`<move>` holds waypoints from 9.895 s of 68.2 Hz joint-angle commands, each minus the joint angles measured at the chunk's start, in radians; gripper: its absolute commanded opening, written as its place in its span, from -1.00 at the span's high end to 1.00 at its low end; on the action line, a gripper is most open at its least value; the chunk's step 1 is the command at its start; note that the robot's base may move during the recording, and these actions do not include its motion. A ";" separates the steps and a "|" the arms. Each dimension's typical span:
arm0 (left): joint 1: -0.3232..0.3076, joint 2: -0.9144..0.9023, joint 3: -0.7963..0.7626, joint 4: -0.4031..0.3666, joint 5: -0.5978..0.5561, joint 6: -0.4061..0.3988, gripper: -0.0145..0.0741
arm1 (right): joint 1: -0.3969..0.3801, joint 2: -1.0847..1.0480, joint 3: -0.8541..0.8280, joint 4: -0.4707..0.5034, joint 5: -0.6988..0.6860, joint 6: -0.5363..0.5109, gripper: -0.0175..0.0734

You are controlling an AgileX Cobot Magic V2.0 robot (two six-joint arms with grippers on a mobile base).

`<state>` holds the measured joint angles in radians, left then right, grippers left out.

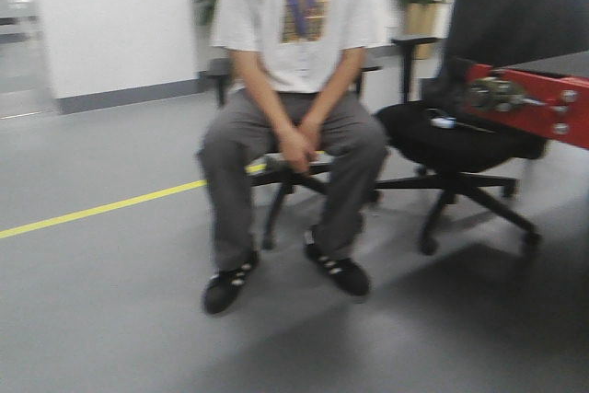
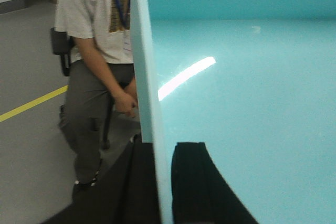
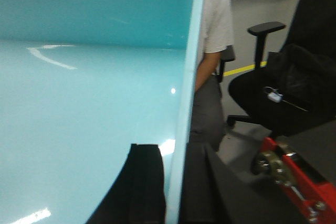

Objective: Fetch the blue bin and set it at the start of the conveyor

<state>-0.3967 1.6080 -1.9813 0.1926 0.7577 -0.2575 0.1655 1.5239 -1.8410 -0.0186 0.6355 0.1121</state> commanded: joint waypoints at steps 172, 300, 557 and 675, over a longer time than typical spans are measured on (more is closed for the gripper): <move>-0.015 -0.015 -0.009 -0.066 -0.049 0.008 0.92 | 0.008 -0.010 -0.007 0.032 -0.105 -0.018 0.95; -0.014 0.026 0.546 -0.078 -0.100 0.010 0.92 | 0.008 0.065 0.469 0.098 0.119 -0.018 0.95; 0.435 -1.608 1.981 -0.247 -0.688 0.310 0.92 | -0.199 -1.319 1.363 -0.011 -0.367 -0.061 0.97; 0.435 -1.608 1.981 -0.247 -0.701 0.310 0.92 | -0.275 -1.524 1.841 0.099 -0.578 -0.175 0.97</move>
<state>0.0428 0.0044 0.0016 -0.0577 0.0743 0.0512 -0.1036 0.0083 0.0000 0.0790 0.0856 -0.0548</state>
